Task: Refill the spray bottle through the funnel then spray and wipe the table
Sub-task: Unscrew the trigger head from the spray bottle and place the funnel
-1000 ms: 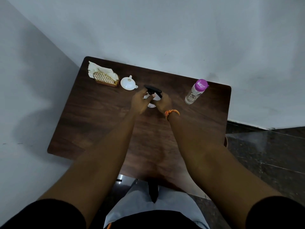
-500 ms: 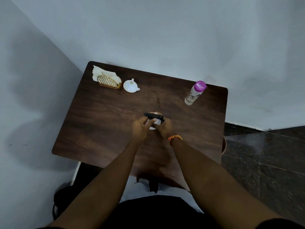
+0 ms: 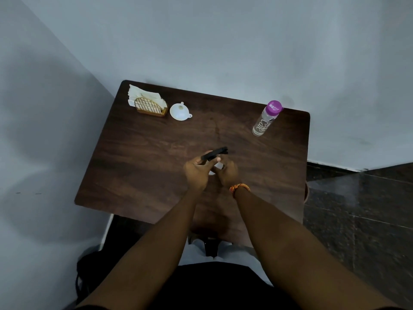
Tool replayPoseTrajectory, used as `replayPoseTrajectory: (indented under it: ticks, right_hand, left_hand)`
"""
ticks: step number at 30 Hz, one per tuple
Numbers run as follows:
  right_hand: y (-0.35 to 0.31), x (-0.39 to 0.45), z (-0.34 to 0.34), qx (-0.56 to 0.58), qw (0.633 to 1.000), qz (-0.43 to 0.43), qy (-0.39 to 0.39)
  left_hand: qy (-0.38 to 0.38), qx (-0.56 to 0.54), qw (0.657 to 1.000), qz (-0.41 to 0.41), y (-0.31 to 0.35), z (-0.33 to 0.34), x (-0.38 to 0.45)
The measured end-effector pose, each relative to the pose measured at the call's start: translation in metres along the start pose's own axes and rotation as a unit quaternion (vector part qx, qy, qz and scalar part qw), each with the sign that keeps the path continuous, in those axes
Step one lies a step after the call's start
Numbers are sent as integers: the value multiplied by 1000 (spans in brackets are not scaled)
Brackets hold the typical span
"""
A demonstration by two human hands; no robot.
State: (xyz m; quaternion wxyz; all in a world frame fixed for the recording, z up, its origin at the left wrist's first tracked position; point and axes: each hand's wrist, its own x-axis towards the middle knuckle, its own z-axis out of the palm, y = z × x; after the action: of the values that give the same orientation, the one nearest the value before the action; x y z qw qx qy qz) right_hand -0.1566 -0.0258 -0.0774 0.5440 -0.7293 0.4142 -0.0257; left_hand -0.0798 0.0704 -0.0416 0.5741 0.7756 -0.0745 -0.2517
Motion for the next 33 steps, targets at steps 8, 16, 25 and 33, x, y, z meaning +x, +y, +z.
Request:
replayPoseTrajectory:
  ticks: [8, 16, 25, 33]
  right_hand:
    - [0, -13, 11, 46, 998, -39, 22]
    - [1, -17, 11, 59, 996, -49, 41]
    - [-13, -33, 7, 43, 996, -77, 31]
    - [-4, -28, 10, 43, 997, -51, 27]
  left_hand:
    - [76, 107, 991, -4, -1, 10, -9]
    - [-110, 104, 987, 52, -15, -24, 0]
    - [-105, -14, 993, -53, -5, -22, -14]
    - [-130, 42, 991, -6, -9, -35, -11]
